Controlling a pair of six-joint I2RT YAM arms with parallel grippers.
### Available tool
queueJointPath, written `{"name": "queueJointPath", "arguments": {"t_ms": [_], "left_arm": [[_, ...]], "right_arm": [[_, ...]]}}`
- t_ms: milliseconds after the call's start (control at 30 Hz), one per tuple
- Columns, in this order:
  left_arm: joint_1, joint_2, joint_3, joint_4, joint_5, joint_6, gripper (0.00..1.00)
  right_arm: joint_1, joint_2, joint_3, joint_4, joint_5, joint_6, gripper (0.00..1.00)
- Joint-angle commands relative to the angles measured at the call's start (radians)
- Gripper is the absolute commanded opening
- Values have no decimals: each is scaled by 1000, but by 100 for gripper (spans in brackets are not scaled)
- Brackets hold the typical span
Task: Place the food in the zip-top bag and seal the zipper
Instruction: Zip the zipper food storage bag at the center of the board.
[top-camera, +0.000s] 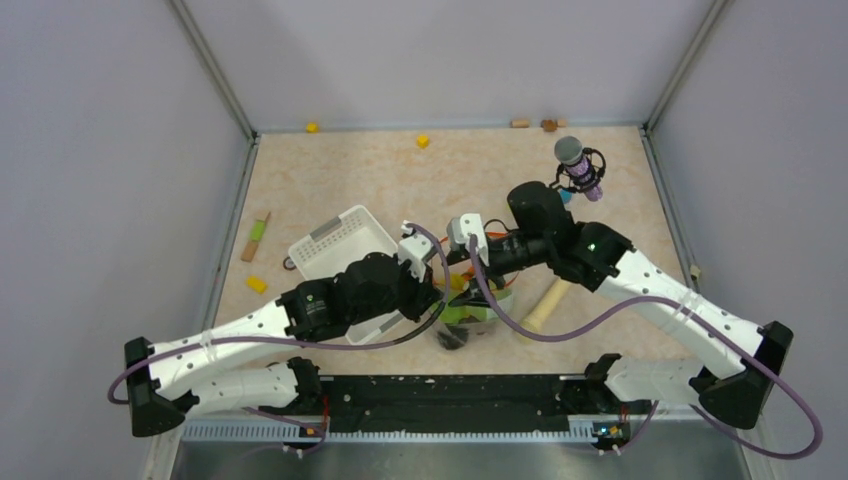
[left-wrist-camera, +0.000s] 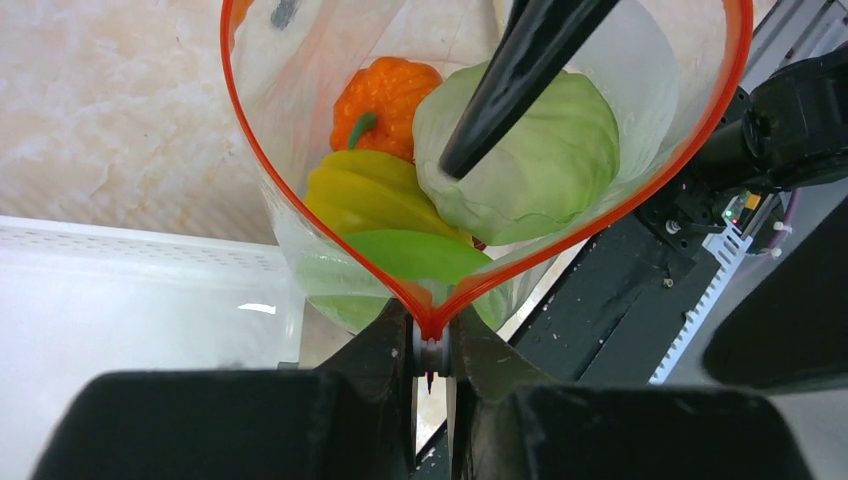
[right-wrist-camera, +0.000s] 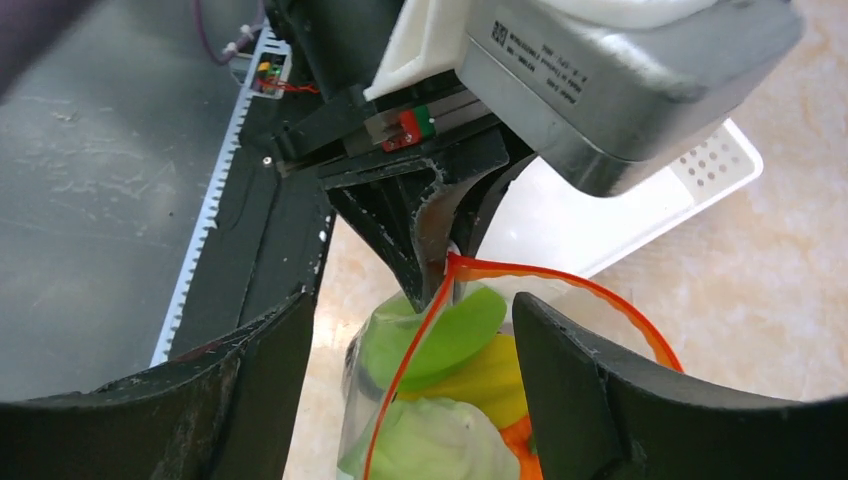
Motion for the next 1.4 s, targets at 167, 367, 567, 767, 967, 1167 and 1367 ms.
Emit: {"name": "queueJointPath", "arguments": {"t_ms": [167,367,567,767,967,1167,1367], "left_arm": [[-1,-34,10,87,-8,0,0],[-1,-65,-24,116,38,44,0],[-1,-145,-91,135,-14,33,75],[-1,-311,-304,350,-172,-23,90],[-1,-440,-504,580,-203,-11,91],[0,-455,-585,730,-244,-27,89],[3,-387,-606,847,-199,-52,77]], "right_arm": [[63,-27,-97,137,298,198,72],[64,-12,-114,135,391,244,39],[62,-9,-90,162,458,324,4],[62,-75,-168,279,519,485,0],[63,-96,-199,309,549,562,0],[62,-103,-227,334,522,581,0],[62,-112,-247,349,533,586,0]]}}
